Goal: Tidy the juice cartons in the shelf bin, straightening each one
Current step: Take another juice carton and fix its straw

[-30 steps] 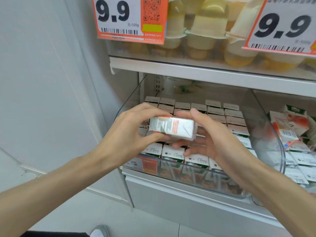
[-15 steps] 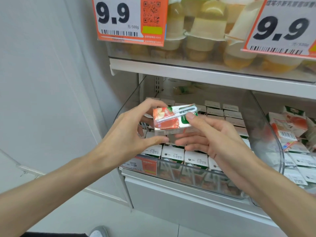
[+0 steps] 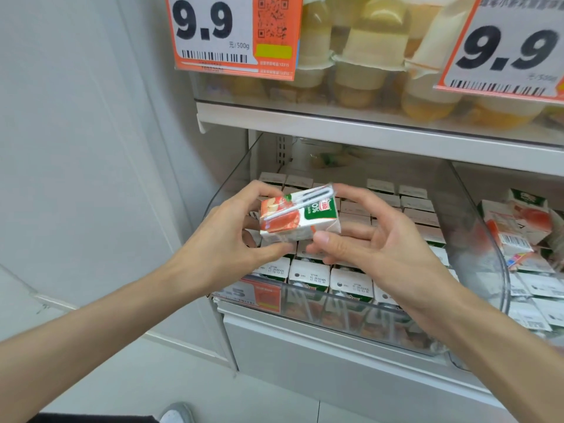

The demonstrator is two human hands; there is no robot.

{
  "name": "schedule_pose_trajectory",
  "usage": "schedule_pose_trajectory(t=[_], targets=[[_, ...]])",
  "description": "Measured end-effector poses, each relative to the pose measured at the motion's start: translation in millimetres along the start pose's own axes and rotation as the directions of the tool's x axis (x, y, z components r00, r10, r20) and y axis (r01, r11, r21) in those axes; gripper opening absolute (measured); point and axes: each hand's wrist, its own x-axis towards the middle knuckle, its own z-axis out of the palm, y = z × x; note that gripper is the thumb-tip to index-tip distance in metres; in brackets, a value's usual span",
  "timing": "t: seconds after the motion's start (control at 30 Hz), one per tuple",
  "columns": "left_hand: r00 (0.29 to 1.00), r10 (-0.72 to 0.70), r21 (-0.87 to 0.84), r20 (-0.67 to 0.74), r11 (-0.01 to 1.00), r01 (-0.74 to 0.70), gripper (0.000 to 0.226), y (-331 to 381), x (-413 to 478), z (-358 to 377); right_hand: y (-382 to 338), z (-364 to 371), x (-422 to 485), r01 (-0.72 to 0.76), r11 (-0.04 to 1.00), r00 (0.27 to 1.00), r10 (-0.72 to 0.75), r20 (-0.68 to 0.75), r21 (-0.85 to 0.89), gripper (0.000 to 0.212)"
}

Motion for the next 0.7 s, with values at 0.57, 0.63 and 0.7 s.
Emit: schedule_pose_trajectory(t=[0.57, 0.63, 0.7], targets=[[0.980, -0.011, 0.208, -0.199, 0.977, 0.054, 0.048, -8, -28, -55, 7, 50, 52, 0.265, 0.926, 0.955, -0.291, -0.061, -0.268, 0.030], [0.981, -0.037, 0.226, -0.191, 0.971, 0.081, 0.039, -11, -32, -55, 11, 55, 63, 0.305, 0.869, 0.939, -0.343, -0.032, -0.390, 0.032], [0.982, -0.050, 0.258, -0.180, 0.962, 0.096, 0.033, -12, -34, -53, 12, 57, 72, 0.307, 0.799, 0.933, -0.361, -0.003, -0.516, 0.036]])
